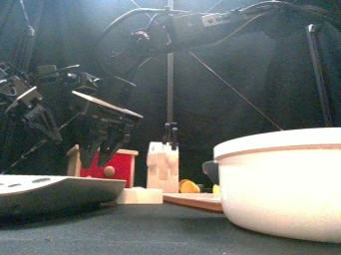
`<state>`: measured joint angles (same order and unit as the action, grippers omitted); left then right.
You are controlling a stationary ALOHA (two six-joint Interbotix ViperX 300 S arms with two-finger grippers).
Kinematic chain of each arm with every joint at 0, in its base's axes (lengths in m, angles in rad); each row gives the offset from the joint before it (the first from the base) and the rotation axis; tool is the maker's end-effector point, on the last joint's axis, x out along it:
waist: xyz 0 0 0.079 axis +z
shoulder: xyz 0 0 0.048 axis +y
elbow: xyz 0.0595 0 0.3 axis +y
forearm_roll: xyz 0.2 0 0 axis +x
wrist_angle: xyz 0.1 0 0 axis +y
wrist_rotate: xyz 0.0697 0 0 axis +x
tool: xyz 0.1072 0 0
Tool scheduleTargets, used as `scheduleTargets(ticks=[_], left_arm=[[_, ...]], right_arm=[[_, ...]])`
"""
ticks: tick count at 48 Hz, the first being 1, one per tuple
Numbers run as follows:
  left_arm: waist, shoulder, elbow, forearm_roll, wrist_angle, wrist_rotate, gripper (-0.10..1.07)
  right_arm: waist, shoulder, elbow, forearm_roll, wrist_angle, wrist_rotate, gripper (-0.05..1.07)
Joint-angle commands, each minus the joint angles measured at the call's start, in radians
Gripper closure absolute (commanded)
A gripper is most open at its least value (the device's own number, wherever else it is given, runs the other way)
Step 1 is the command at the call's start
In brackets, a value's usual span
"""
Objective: Grab pot
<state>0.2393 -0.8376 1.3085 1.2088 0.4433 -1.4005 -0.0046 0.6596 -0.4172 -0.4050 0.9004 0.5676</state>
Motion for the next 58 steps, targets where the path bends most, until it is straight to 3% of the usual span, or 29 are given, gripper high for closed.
scheduleTargets(ticks=[1, 10, 29, 41, 58], left_arm=[[-0.002, 0.003, -0.026, 0.006, -0.014, 0.000, 0.42], [-0.003, 0.003, -0.028, 0.006, -0.063, 0.000, 0.42], [-0.003, 0.003, -0.028, 0.021, -0.192, 0.002, 0.42], [-0.003, 0.003, -0.034, 0.041, -0.279, 0.003, 0.42], [-0.005, 0.003, -0.037, 0.077, -0.443, 0.005, 0.42]], right_arm=[[0.000, -0.092, -0.017, 0.000, 0.009, 0.002, 0.23], [0.009, -0.195, 0.011, -0.006, -0.021, 0.003, 0.23], [0.081, -0.276, 0.103, 0.064, 0.034, 0.083, 0.23], [0.178, -0.365, 0.247, 0.110, 0.044, 0.138, 0.23], [0.291, -0.506, 0.534, 0.055, 0.032, 0.413, 0.24]])
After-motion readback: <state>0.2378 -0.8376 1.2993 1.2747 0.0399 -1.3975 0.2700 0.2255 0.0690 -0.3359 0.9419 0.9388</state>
